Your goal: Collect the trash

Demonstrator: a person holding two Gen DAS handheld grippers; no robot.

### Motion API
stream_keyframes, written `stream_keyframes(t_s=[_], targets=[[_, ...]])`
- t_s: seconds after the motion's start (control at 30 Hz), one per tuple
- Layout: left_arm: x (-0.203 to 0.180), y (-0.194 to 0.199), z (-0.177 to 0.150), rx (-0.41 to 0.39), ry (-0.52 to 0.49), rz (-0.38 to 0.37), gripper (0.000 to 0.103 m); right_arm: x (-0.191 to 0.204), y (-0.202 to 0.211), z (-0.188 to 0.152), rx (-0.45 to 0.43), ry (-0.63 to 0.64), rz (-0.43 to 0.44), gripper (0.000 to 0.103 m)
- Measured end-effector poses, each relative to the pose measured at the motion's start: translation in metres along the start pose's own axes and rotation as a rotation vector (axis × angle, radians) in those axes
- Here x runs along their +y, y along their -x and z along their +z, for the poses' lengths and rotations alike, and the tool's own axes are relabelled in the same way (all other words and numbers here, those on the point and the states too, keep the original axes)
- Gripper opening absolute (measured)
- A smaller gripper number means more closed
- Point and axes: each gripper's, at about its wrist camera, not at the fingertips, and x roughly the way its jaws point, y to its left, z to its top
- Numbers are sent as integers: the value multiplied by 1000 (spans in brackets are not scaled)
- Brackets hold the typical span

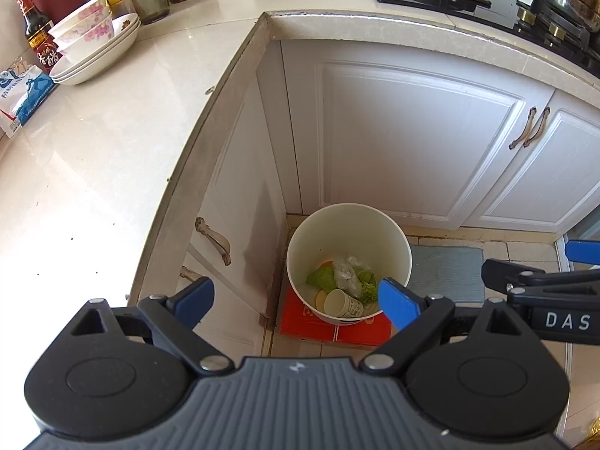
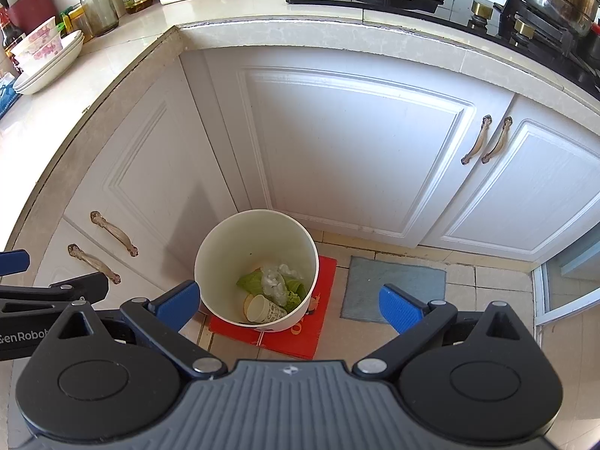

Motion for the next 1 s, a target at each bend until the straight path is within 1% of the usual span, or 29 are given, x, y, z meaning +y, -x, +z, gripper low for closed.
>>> stream_keyframes(t_s=[1.0], targets=[[-5,1,4,-3,3,5,94,-1,-2,6,-1,1,5,103]])
